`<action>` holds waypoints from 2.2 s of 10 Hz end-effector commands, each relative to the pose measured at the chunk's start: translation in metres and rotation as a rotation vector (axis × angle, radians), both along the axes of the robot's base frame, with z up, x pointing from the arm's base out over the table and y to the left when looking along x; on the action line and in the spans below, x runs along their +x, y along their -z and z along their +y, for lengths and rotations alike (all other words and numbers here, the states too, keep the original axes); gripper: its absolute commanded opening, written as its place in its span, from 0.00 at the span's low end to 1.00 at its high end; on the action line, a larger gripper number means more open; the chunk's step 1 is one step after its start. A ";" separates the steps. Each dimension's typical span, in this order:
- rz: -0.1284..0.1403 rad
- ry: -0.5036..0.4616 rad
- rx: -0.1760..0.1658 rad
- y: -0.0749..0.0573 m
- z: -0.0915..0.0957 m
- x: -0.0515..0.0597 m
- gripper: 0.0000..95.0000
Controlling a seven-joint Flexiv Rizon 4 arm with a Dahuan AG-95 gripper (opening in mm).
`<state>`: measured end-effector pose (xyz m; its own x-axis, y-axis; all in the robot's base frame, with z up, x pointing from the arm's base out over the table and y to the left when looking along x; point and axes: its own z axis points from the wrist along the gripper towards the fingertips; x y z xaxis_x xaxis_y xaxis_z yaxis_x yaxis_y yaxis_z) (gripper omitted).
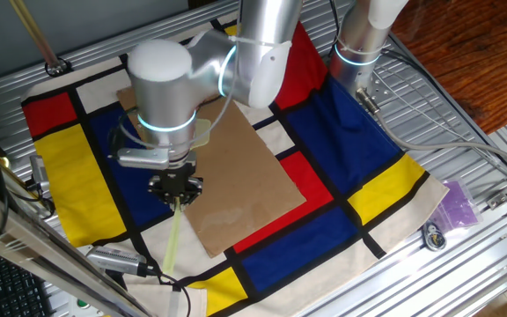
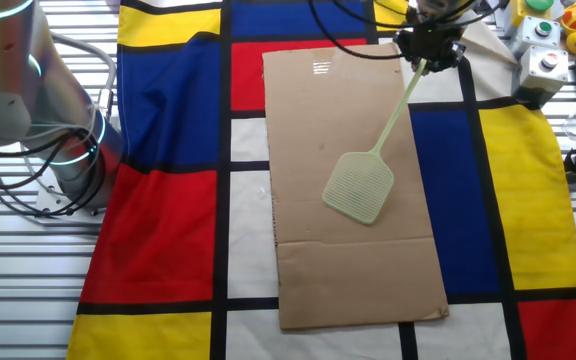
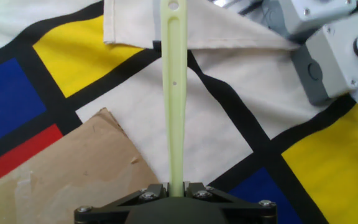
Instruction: Swat with a flyswatter
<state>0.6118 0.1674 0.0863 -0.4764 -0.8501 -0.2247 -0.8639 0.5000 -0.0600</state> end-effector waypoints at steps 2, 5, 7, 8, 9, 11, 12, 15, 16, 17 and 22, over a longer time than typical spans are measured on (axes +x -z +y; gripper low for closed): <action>-0.003 0.019 0.029 0.000 0.002 0.000 0.00; -0.001 0.011 0.016 0.000 0.002 0.000 0.00; 0.008 -0.002 0.006 0.000 0.002 0.000 0.00; 0.058 -0.013 -0.019 0.000 0.002 0.000 0.00; 0.067 -0.014 -0.030 0.000 0.002 0.000 0.00; 0.125 -0.004 -0.049 0.000 0.002 0.000 0.00; 0.119 -0.007 -0.045 0.000 0.002 0.000 0.00; 0.062 -0.014 -0.028 0.000 0.002 0.000 0.00; 0.055 -0.007 -0.018 0.000 0.002 0.000 0.00; 0.048 0.000 -0.010 -0.001 0.002 0.000 0.00; 0.015 -0.010 0.020 0.000 0.002 0.000 0.00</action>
